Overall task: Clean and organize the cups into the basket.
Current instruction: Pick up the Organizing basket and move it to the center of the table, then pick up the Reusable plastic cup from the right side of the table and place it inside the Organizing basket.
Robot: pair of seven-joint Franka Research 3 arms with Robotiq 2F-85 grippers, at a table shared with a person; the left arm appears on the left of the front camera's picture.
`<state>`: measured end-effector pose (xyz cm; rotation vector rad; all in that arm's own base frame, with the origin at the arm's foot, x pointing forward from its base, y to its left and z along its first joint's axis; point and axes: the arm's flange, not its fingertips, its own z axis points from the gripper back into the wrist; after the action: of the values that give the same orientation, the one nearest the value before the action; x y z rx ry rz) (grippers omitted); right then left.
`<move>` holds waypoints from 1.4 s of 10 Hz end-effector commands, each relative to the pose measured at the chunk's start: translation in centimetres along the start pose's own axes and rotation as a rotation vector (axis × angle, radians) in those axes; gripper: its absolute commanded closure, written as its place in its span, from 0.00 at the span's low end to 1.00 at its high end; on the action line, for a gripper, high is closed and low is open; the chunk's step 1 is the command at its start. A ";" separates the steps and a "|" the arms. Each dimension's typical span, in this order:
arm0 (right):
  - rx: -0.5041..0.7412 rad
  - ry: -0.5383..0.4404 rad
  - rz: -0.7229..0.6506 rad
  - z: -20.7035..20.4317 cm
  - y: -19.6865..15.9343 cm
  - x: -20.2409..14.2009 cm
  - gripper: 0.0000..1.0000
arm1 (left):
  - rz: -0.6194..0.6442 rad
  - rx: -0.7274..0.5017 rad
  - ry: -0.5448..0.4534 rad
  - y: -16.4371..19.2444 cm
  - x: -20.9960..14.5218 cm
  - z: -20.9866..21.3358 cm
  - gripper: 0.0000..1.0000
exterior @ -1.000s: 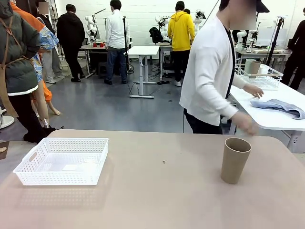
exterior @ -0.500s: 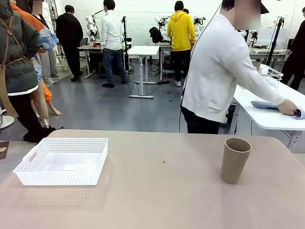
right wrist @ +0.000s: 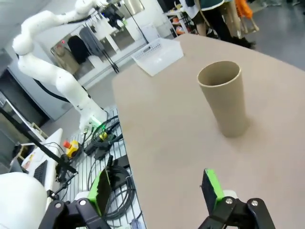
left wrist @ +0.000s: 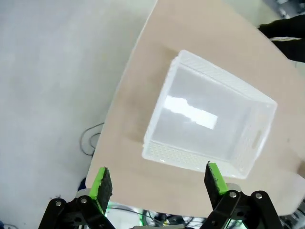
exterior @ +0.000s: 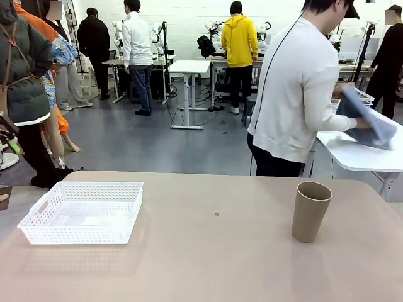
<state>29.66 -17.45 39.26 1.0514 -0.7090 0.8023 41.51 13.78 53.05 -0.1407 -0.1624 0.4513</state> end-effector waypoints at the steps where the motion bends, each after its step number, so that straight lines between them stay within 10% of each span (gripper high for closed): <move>1: 0.048 -0.040 -0.019 0.0 -1.8 -0.1 0.00 | 0.006 0.042 -0.028 -1.7 -0.3 -2.6 0.00; 8: 0.035 -0.019 -0.030 -0.1 -1.1 -0.4 0.00 | 0.001 0.013 -0.017 -2.4 -0.3 -3.5 0.00; 14: 0.117 0.093 0.386 -11.0 -8.3 -2.7 0.00 | -0.226 0.089 0.045 -1.0 0.8 -4.1 0.00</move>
<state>34.59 -9.74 31.53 0.9821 -0.7704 1.2374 42.65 12.55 49.24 -0.0458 -0.1291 0.2426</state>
